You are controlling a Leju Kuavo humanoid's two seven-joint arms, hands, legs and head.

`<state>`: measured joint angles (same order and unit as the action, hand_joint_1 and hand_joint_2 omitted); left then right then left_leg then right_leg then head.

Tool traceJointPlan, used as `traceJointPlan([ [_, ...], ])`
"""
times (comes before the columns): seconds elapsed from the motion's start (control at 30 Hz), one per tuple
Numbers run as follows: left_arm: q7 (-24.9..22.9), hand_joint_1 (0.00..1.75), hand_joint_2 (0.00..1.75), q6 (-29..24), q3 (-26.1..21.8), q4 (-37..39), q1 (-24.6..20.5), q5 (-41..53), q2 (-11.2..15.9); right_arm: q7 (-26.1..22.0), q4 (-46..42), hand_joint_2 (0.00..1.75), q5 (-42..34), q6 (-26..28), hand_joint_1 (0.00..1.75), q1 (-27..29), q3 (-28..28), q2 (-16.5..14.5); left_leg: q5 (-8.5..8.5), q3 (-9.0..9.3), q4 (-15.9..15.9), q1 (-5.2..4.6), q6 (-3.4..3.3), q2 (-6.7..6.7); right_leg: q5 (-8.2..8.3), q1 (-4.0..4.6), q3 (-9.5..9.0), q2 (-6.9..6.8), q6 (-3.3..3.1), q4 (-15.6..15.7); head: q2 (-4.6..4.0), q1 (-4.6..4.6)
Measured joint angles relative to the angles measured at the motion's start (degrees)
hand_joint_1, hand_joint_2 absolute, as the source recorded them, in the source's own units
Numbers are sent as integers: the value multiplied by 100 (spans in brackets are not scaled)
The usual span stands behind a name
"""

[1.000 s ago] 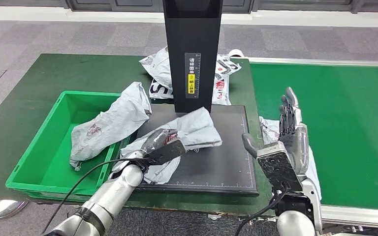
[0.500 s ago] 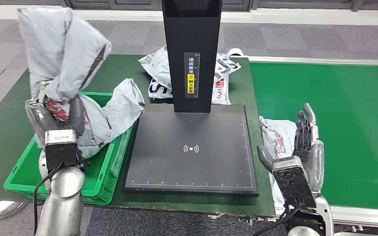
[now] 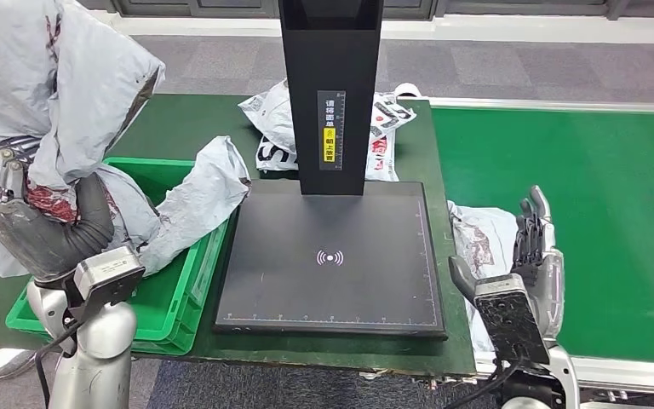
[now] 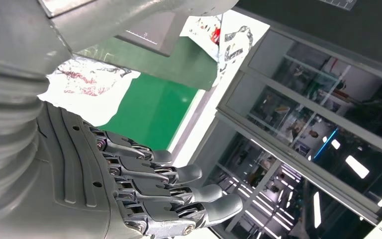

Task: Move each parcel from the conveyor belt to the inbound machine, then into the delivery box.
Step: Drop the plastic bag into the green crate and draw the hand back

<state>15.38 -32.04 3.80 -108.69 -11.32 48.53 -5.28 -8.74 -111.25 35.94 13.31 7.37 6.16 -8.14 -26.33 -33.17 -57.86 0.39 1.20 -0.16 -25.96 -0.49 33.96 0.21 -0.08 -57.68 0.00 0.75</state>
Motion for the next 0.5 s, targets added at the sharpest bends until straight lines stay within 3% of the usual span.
traceJointPlan([
  [0.1,-1260,175,175,391,-120,104,-78,1510,23,5,-8,175,13,-20,0,24,-66,-20,0,0,0,0,0,0,0,0,1,-2,0,0,0,1],
  [0.17,-2115,175,175,1067,-221,370,-242,2553,98,19,-16,175,30,-97,0,32,-108,-34,0,0,0,0,0,-1,-1,0,0,-4,0,0,0,0],
  [0.23,-2623,175,175,1964,-334,850,-460,3063,205,53,-20,175,47,-234,0,12,-139,-46,3,0,0,0,4,1,1,1,1,-3,-3,0,0,0],
  [0.33,-2951,175,175,3128,-517,1876,-756,3384,395,123,-22,175,82,-464,0,-67,-157,-79,13,1,1,1,17,12,12,3,7,5,-14,-1,0,0],
  [0.47,-2957,175,175,3781,-714,3037,-970,3504,609,188,-22,175,119,-571,0,-162,-160,-105,17,0,1,2,19,17,16,6,11,9,-18,-3,0,0],
  [0.5,-2922,163,175,3892,-755,3252,-992,3509,649,195,-22,175,117,-569,0,-172,-160,-109,17,0,1,2,19,17,16,6,11,9,-18,-3,0,-1],
])
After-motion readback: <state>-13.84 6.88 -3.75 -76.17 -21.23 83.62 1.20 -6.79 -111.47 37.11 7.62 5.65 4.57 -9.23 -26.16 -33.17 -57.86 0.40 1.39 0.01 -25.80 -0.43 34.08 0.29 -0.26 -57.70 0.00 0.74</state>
